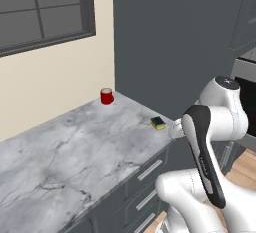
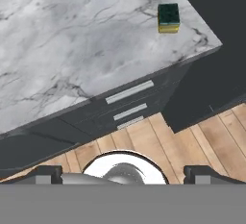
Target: Place the sponge inside the microwave to prepare for sanitizing.
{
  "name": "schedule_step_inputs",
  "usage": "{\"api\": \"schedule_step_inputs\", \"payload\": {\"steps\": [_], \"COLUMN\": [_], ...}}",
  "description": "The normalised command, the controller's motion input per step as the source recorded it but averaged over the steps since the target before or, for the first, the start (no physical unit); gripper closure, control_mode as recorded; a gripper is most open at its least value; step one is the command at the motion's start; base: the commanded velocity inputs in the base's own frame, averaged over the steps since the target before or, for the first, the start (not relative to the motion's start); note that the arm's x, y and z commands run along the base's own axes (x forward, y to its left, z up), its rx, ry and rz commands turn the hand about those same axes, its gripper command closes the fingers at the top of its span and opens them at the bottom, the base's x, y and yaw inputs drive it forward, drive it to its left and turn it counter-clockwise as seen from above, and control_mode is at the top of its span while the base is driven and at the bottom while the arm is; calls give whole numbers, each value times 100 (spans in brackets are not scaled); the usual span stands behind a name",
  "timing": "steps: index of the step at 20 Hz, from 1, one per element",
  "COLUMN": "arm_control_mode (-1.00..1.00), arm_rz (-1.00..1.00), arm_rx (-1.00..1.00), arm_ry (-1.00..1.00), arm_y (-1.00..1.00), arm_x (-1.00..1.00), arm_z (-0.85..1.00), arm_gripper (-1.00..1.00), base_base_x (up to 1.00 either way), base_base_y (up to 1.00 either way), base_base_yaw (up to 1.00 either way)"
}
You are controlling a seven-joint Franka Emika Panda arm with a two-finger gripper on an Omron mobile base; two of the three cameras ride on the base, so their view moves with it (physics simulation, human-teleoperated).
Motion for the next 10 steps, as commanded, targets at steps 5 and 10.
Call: {"api": "schedule_step_inputs", "payload": {"steps": [5,10], "arm_control_mode": [-100,-100], "arm_rz": [-16,-5], "arm_rx": [-4,-1], "arm_ry": [6,2], "arm_y": [1,0], "arm_x": [70,69], "arm_z": [-2,-4], "arm_gripper": [-100,-100], "base_base_x": [0,0], "base_base_y": [0,0], "base_base_yaw": [0,0]}}
